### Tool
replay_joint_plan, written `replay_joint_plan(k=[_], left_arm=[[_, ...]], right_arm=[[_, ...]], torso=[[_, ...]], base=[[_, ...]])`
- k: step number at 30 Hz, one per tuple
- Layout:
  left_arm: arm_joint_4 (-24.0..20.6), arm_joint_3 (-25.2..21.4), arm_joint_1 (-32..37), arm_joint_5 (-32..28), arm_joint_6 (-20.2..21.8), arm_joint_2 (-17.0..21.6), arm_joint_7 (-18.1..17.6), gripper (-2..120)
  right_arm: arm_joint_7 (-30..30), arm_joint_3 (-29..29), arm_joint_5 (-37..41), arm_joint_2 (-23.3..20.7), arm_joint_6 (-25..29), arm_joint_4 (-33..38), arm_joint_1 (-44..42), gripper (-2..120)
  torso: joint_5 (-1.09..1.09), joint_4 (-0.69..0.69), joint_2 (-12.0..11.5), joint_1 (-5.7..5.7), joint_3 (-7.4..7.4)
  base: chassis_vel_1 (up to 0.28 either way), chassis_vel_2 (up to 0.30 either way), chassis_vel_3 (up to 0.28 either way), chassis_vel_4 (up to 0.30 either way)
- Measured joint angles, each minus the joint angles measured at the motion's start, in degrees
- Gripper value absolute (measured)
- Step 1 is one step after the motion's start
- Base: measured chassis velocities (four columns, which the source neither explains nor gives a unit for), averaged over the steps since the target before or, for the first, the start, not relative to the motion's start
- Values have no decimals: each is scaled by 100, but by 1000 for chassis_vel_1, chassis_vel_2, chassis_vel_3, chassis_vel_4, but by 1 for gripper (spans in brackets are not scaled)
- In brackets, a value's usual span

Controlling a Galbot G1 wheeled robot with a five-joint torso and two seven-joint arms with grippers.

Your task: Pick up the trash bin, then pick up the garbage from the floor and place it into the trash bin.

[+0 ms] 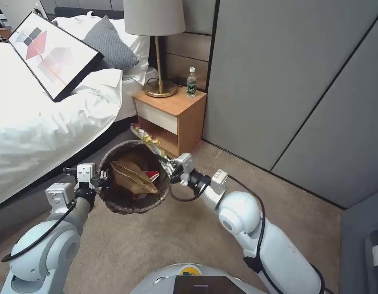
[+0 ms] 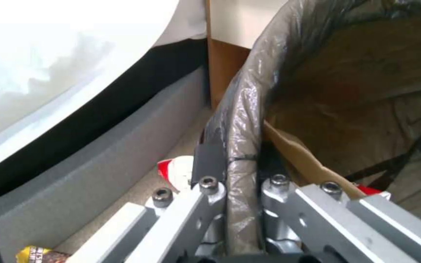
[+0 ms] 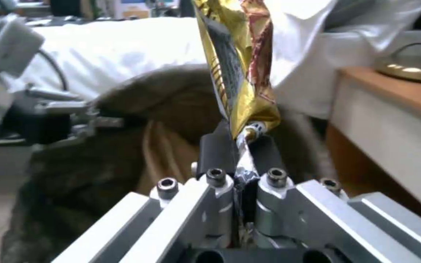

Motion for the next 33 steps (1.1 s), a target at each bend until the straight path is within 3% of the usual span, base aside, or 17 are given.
replay_joint_plan(k=[11, 19, 21, 22, 33], left_arm=[[-24, 8, -5, -8, 0, -2, 3, 2], [-57, 5, 3, -23, 0, 5, 5, 2], [-57, 5, 3, -23, 0, 5, 5, 2], [-69, 8, 9, -26, 0, -4, 9, 2], [-94, 14, 25, -24, 0, -23, 93, 2]], right_arm=[[9, -499, -347, 141, 7, -397, 174, 1], [78, -592, -492, 322, 32, -588, 257, 29], [78, -592, -492, 322, 32, -588, 257, 29], [98, -605, -508, 390, 32, -634, 273, 40], [100, -560, -596, 466, 44, -675, 287, 83]], torso=[[0, 0, 0, 0, 0], [1, 0, 0, 0, 0], [1, 0, 0, 0, 0], [1, 0, 0, 0, 0], [1, 0, 0, 0, 0]], base=[[0, 0, 0, 0], [0, 0, 0, 0], [0, 0, 0, 0], [0, 0, 0, 0], [0, 0, 0, 0]])
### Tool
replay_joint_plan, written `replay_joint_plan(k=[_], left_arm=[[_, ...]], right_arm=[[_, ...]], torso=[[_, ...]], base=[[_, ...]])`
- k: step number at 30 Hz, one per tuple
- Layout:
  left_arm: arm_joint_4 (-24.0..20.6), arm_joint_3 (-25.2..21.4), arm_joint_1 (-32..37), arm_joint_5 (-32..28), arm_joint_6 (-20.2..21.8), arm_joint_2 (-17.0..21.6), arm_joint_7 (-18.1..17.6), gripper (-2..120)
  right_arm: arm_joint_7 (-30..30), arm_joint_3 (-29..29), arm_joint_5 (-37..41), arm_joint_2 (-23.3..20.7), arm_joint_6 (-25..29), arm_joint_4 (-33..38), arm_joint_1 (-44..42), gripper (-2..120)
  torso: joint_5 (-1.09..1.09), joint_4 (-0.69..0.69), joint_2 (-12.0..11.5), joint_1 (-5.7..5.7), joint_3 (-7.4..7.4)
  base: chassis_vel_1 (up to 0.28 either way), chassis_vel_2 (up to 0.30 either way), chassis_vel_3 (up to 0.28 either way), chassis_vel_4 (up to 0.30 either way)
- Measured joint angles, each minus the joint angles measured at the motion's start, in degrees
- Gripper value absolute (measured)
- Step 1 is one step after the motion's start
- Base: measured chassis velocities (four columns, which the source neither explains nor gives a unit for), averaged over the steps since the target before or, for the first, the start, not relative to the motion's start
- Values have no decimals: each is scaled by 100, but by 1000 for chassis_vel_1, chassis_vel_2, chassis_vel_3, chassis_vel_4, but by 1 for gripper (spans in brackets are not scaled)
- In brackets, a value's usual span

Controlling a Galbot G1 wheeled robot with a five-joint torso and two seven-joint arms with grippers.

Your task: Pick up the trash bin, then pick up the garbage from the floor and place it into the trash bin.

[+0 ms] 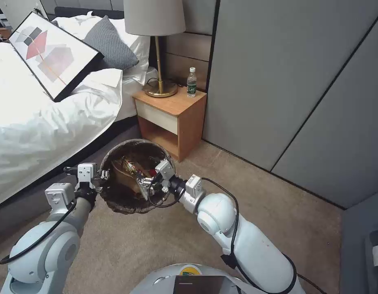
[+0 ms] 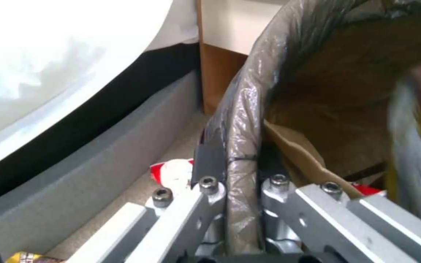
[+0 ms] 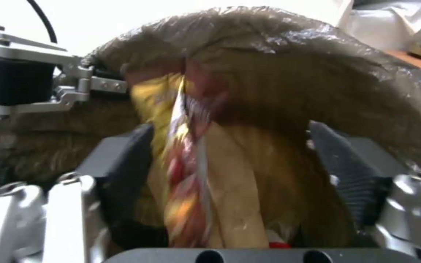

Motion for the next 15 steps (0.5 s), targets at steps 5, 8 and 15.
replay_joint_plan(k=[5, 8, 15], left_arm=[[-2, 13, 1, 15, 0, -19, 11, 2], [-2, 19, 3, 15, 0, -24, 11, 2], [-5, 21, 5, 16, 0, -22, 10, 2]], right_arm=[[1, 97, 0, -21, 10, 13, 0, 98], [1, 138, 5, -38, 16, 32, -3, 100], [2, 251, 30, -54, 31, 82, -10, 100]], torso=[[0, 0, 0, 0, 0], [0, 0, 0, 0, 0], [0, 0, 0, 0, 0]], base=[[0, 0, 0, 0], [0, 0, 0, 0], [0, 0, 0, 0]])
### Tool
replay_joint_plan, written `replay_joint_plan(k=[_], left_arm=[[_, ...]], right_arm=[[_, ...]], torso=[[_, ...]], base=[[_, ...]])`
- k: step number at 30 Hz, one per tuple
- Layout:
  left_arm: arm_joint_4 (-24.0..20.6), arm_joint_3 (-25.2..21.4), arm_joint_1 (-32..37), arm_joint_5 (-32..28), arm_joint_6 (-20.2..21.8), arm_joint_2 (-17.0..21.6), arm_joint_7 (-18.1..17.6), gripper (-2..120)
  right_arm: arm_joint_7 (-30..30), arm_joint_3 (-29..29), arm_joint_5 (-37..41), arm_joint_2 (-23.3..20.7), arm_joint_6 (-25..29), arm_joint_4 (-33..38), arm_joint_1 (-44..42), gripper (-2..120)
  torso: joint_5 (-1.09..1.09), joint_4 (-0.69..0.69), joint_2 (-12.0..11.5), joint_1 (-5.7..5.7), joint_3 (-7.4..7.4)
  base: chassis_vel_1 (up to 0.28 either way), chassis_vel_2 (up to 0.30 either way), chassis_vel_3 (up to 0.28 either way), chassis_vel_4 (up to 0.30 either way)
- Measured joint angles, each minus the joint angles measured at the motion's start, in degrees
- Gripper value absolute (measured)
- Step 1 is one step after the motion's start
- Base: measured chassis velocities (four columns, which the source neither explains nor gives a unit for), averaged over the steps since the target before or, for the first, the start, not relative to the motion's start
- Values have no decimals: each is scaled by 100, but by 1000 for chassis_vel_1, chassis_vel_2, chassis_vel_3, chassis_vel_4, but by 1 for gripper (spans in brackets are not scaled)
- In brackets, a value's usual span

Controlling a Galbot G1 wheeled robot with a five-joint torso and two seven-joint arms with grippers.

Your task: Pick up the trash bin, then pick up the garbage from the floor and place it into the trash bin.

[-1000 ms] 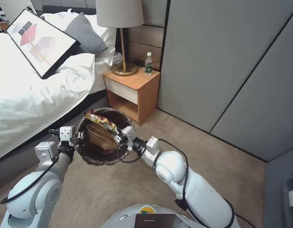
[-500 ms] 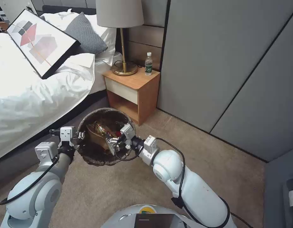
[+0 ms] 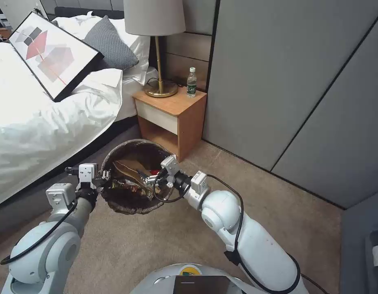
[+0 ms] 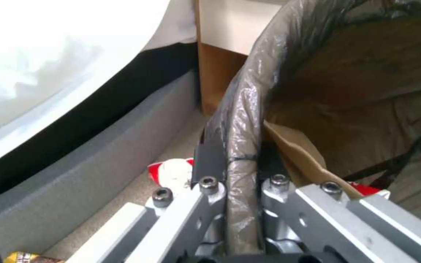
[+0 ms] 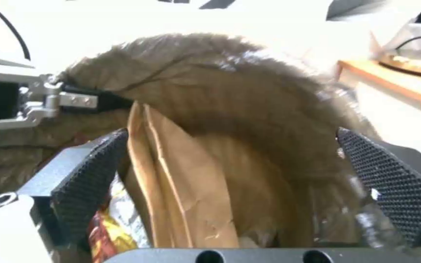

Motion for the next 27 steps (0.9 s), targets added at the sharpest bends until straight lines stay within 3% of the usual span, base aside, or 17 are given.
replay_joint_plan(k=[8, 16, 22, 27], left_arm=[[3, 3, -4, 4, 0, -5, -5, 2], [69, -23, -18, 26, 0, -16, -21, 2], [79, -41, -16, 33, 0, -25, -28, 2], [78, -52, -18, 42, 0, -47, -31, 2]], right_arm=[[218, 484, 484, 5, 18, 319, 5, 100], [790, 1103, 1328, -369, 342, 673, -192, 100], [844, 1661, 1356, -415, 557, 783, -609, 100], [980, 2238, 1125, -157, 882, 739, -1146, 100]], torso=[[0, 0, 0, 0, 0], [1, 0, 0, 0, 0], [1, 0, 0, 0, 0], [1, 0, 0, 0, 0]], base=[[0, 0, 0, 0], [0, 0, 0, 0], [0, 0, 0, 0], [0, 0, 0, 0]])
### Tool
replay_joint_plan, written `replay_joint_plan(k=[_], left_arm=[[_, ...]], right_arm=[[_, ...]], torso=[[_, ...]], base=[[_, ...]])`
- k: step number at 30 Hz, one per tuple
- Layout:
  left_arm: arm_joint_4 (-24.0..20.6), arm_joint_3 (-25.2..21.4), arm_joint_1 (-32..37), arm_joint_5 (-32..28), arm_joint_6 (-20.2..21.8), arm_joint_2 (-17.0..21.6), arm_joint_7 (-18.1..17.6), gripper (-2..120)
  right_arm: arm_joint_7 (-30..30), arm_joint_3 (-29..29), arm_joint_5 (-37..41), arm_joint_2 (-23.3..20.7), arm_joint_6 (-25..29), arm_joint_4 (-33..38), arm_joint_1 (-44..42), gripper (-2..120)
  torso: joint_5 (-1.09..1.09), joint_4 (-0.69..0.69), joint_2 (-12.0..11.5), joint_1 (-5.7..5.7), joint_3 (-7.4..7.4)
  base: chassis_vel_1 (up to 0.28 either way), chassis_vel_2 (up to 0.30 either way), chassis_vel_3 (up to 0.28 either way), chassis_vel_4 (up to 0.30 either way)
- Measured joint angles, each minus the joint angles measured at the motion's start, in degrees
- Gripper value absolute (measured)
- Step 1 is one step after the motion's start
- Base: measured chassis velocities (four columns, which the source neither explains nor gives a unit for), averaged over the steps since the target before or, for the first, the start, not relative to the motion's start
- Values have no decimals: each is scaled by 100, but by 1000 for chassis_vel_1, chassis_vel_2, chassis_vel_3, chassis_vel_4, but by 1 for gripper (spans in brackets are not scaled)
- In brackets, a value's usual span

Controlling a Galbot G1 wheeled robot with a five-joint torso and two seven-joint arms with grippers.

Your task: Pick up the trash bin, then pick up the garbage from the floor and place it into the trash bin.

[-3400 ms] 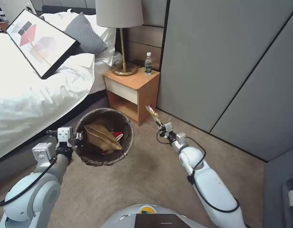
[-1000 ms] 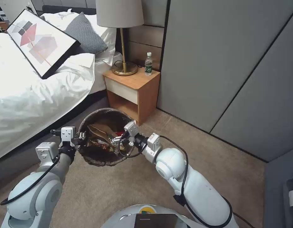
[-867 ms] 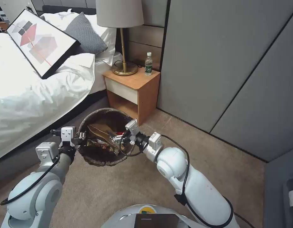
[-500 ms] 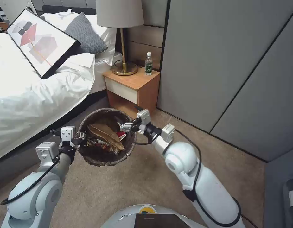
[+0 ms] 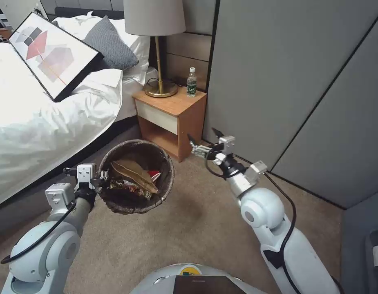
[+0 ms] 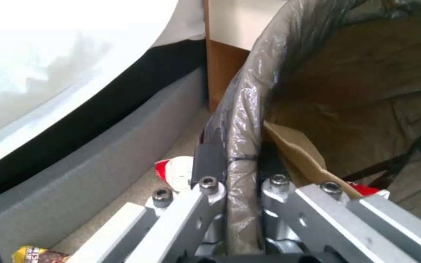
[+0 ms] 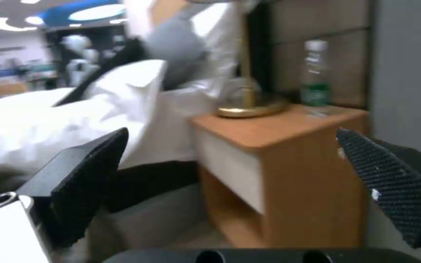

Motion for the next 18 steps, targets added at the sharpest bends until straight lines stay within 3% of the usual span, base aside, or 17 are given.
replay_joint_plan(k=[6, 18], left_arm=[[3, -4, 5, 48, 0, -23, 11, 2], [5, -46, 14, 53, 0, 15, 81, 2]], right_arm=[[-9, 559, -556, 352, 262, -47, -485, 100], [-104, 935, -1164, 695, 491, -62, -1097, 100]], torso=[[-1, 0, 0, 0, 0], [-2, -1, 0, 0, 0]], base=[[0, 0, 0, 0], [4, 3, 4, 4]])
